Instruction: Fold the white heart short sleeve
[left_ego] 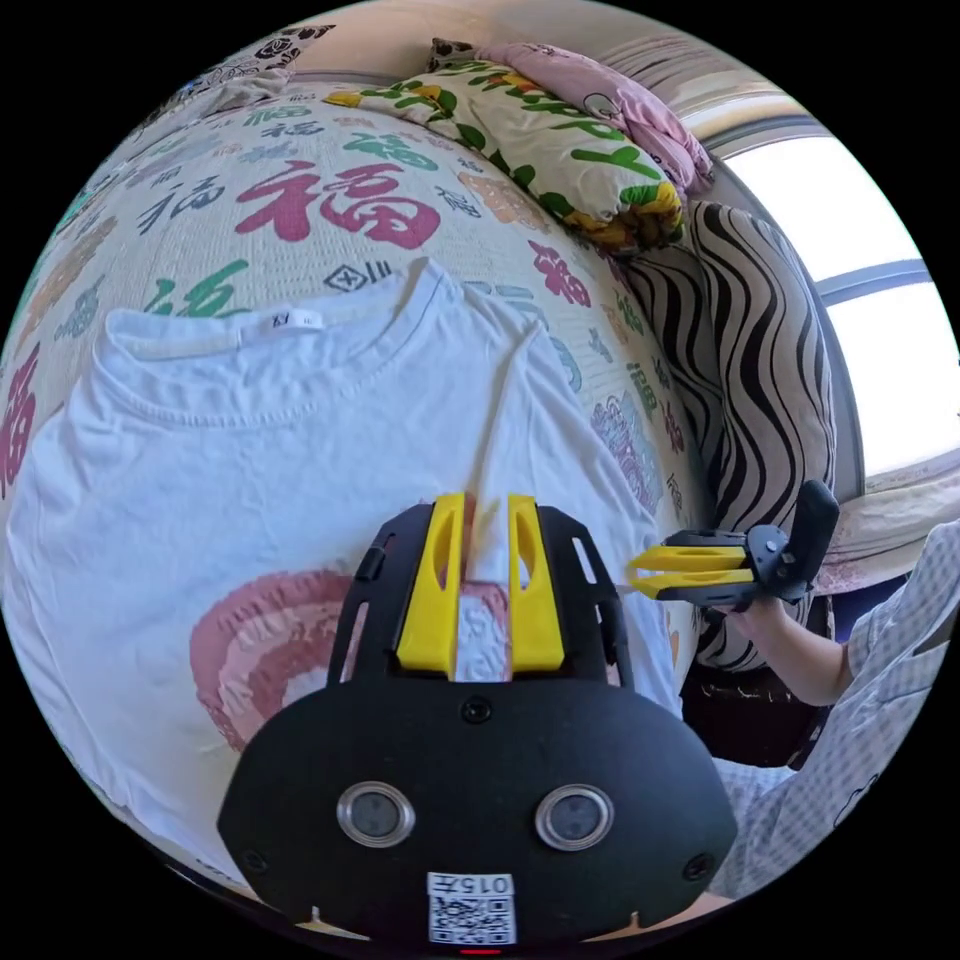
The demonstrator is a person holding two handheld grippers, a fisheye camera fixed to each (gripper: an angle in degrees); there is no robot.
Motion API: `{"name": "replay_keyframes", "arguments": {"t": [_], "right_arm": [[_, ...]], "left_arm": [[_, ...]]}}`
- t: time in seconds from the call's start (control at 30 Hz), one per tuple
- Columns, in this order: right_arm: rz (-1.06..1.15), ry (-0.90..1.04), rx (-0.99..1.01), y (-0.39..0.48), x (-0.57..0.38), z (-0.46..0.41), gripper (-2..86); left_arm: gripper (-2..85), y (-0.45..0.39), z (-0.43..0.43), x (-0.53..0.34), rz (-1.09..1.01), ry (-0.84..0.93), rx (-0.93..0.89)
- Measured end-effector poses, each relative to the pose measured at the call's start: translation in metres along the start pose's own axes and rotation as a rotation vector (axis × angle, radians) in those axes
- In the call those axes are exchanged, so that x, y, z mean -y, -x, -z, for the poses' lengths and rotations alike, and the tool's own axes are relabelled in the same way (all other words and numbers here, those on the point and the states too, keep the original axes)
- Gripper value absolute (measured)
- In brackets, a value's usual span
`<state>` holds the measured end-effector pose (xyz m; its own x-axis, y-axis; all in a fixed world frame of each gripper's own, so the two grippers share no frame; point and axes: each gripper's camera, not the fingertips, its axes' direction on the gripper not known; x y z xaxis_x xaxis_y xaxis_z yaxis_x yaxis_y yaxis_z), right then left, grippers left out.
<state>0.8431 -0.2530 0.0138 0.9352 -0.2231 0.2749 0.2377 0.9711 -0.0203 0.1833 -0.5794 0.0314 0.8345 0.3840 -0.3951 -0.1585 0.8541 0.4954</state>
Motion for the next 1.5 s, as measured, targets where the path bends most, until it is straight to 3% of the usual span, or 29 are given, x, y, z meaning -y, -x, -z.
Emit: {"name": "replay_keyframes", "arguments": {"t": [0.13, 0.37, 0.5, 0.6, 0.77, 0.9, 1.1, 1.23, 1.33, 1.5], "right_arm": [[-0.033, 0.005, -0.021, 0.016, 0.005, -0.008, 1.8], [-0.02, 0.035, 0.016, 0.035, 0.013, -0.007, 1.1], [-0.073, -0.035, -0.022, 0.036, 0.015, 0.015, 1.8], [-0.111, -0.114, -0.07, 0.035, 0.023, 0.026, 2.1], [-0.119, -0.049, -0.097, 0.041, 0.055, 0.0, 0.5], [-0.181, -0.055, -0.065, 0.04, 0.057, -0.004, -0.2], [-0.147, -0.125, 0.002, 0.068, 0.065, 0.005, -0.2], [-0.05, -0.004, 0.035, 0.105, 0.077, -0.021, -0.1], [-0.087, 0.005, 0.016, 0.119, 0.076, -0.026, -0.3], [-0.172, 0.03, -0.019, 0.141, 0.074, -0.01, -0.3]], "left_arm": [[0.0, 0.005, 0.022, -0.019, 0.029, -0.047, -0.018], [3.0, 0.004, 0.047, -0.033, -0.004, 0.023, 0.048], [6.0, -0.007, 0.087, -0.034, -0.027, -0.096, 0.091], [6.3, -0.019, 0.101, -0.023, -0.078, -0.167, 0.025], [6.0, -0.013, 0.063, -0.001, -0.066, -0.049, -0.039], [3.6, 0.003, 0.072, -0.013, -0.016, -0.066, -0.04], [5.4, 0.009, 0.132, -0.076, -0.015, -0.099, -0.032], [3.7, 0.023, 0.147, -0.127, 0.033, -0.031, 0.017], [0.9, 0.039, 0.165, -0.149, 0.076, -0.085, -0.022], [4.0, 0.057, 0.205, -0.186, 0.141, -0.181, -0.094]]}}
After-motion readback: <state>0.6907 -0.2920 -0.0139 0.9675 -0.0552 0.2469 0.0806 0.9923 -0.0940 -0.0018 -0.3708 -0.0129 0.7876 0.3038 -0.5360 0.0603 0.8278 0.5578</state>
